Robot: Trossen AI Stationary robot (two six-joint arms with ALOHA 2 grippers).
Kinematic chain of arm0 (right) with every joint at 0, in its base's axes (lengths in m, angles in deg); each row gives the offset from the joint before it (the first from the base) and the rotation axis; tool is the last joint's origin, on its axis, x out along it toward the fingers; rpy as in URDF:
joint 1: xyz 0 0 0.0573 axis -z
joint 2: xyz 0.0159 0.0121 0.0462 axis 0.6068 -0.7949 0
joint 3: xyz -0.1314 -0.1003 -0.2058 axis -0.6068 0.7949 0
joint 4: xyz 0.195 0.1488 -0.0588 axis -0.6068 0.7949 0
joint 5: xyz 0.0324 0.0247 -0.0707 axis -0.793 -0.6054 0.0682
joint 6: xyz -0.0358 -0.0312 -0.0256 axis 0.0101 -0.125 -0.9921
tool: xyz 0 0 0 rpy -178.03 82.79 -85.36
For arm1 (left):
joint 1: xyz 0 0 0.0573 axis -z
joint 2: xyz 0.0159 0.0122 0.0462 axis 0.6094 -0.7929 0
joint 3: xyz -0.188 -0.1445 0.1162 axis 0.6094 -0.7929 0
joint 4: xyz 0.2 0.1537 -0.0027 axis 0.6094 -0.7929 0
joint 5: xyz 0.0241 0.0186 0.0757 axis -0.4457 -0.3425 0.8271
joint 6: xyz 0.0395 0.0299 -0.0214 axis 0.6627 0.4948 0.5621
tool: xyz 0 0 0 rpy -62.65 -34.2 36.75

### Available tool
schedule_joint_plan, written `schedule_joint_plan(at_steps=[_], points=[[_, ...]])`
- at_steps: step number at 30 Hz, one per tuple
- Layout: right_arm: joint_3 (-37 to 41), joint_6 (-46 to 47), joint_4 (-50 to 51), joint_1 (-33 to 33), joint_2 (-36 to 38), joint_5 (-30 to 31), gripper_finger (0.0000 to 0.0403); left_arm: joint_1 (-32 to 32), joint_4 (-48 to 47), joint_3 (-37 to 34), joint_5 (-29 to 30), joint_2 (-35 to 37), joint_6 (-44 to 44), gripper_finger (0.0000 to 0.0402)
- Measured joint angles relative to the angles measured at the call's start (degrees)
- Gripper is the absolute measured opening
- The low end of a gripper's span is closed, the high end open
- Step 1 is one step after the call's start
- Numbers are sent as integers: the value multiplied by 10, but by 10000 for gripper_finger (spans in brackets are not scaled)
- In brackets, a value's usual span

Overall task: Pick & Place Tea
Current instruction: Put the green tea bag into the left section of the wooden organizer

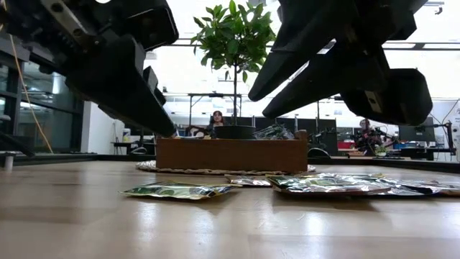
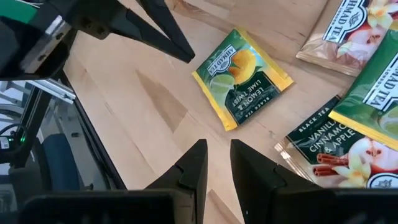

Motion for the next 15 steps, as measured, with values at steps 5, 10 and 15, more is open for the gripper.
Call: schedule_joint_plan(at_steps=[5, 10, 15], points=[[0, 0, 0, 0, 0, 0, 66, 0, -9, 0, 3, 0, 60, 1], [0, 0, 0, 0, 0, 0, 66, 0, -16, 2, 10, -15, 70, 0], [0, 0, -1, 0, 0, -5, 66, 0, -5, 1, 11, -42, 68, 0]])
